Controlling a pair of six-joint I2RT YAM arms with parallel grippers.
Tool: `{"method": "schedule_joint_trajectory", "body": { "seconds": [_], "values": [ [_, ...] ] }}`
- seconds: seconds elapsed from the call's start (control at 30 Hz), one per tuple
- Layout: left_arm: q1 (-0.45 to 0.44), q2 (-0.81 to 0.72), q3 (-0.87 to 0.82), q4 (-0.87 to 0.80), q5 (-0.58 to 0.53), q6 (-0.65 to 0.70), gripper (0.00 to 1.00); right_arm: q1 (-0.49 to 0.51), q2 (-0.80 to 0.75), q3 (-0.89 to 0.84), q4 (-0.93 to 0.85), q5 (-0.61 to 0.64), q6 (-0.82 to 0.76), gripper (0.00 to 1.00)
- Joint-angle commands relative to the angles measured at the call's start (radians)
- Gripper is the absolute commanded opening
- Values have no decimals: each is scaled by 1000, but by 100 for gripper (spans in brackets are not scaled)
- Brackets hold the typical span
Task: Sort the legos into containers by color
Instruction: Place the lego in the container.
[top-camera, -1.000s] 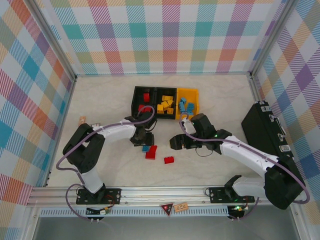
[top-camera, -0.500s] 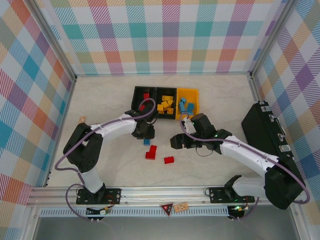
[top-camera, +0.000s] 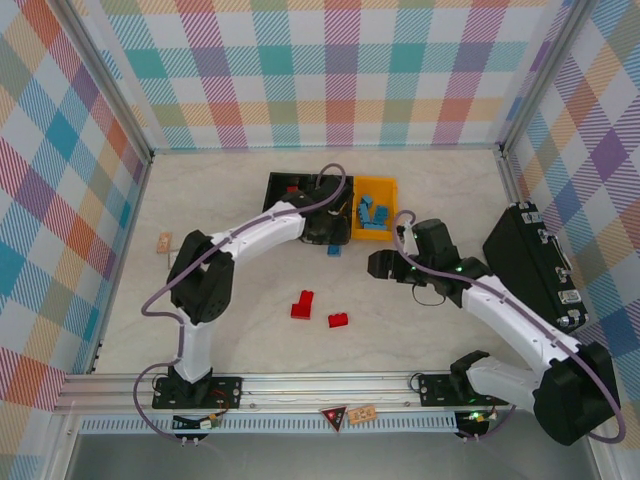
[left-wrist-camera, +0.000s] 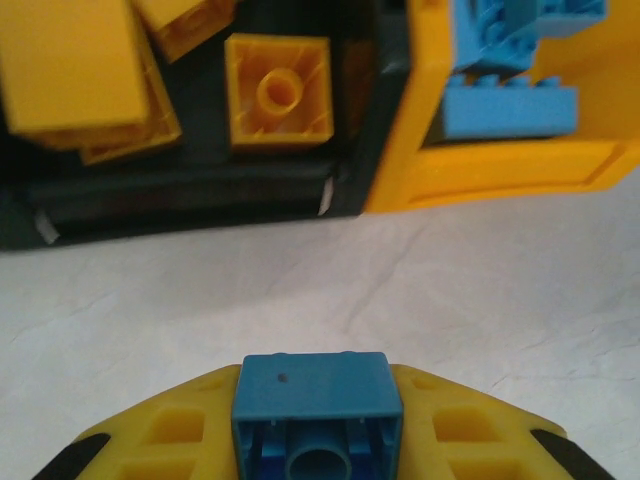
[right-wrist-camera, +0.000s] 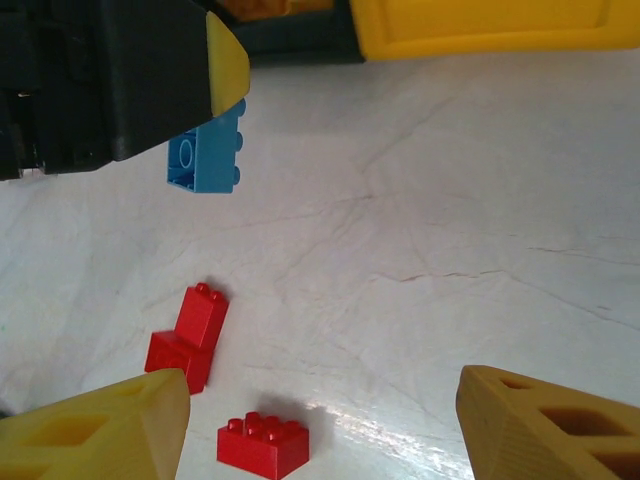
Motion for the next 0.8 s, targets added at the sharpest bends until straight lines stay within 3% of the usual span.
{"method": "schedule_joint_trajectory", "body": {
  "seconds": [0.0,0.53,0.77],
  "values": [
    [-5,63,115,-42,21,24,29,-28,-34,-21,-47,36,26,71],
    [-8,463,769,-181,56,43,31,-76,-80,-55,-67,37,39,71],
    [-6,515,818,-159,53,41,34,-87,-97,-59,-76,39,35,71]
  ]
}}
